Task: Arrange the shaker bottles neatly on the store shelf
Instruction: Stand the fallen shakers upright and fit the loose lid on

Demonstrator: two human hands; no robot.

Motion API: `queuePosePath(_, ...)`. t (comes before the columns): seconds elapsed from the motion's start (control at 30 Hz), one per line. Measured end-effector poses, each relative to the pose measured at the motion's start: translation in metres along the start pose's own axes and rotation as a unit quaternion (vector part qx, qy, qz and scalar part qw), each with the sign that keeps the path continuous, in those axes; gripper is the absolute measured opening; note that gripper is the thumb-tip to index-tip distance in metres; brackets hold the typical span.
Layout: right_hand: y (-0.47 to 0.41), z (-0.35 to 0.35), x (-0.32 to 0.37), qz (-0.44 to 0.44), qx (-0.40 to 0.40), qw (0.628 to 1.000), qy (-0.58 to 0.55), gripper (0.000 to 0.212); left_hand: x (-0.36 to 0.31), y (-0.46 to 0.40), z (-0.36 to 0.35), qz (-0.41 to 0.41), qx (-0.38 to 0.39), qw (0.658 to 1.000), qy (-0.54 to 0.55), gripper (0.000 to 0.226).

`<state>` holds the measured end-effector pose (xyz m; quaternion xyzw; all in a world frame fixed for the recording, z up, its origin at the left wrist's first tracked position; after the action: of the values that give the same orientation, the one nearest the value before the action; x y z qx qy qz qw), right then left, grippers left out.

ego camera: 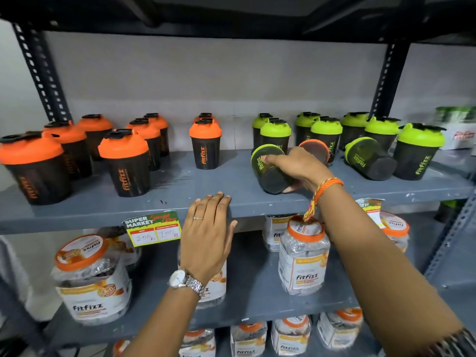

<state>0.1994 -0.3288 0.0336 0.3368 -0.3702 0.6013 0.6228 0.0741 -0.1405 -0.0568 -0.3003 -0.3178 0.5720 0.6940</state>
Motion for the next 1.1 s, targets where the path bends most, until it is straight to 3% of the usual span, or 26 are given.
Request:
queuePosePath(0.07, 0.001, -0.007, -0.013, -0.045, 0.048, 0.99, -0.128, 0.044, 0.001, 0.0, -0.001, 0.003, -0.01, 1.0, -0.003, 0.046)
queuePosePath(0.2, 0.003, -0.02, -0.024, -0.07, 0.133, 0.944, -0.294, 0.045, 0.0, 0.0, -0.002, 0.004, -0.015, 1.0, -0.004, 0.046)
queuePosePath(0.37, 0.004, -0.027, -0.02, -0.043, 0.192, 0.889, -0.413, 0.035, -0.001, -0.001, -0.001, 0.007, -0.019, 1.0, -0.006, 0.045)
queuePosePath(0.53, 0.0, -0.013, -0.014, 0.034, 0.169, 0.913, -0.371, 0.021, -0.001, -0.001, 0.0, 0.013, -0.016, 1.0, -0.01, 0.045)
queuePosePath(0.7, -0.004, -0.005, -0.016, 0.074, 0.163, 0.922, -0.343, 0.048, -0.001, -0.001, 0.0, 0.016, -0.018, 1.0, -0.008, 0.047)
queuePosePath(1.1, -0.009, -0.002, -0.031, 0.138, 0.165, 0.953, -0.215, 0.051, 0.0, -0.001, -0.004, 0.018, -0.046, 0.999, -0.012, 0.046)
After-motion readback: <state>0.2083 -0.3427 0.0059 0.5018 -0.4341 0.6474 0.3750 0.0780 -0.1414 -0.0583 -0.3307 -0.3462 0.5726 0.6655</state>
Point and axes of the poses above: each hand's wrist, its own y-axis away from the middle knuckle, its own z-axis out of the back of the hand, x = y × z, the point moved 9 cm from there along -y, towards the middle knuckle, and after that the axes turned 4 degrees about -z, right-handed, at the moved point
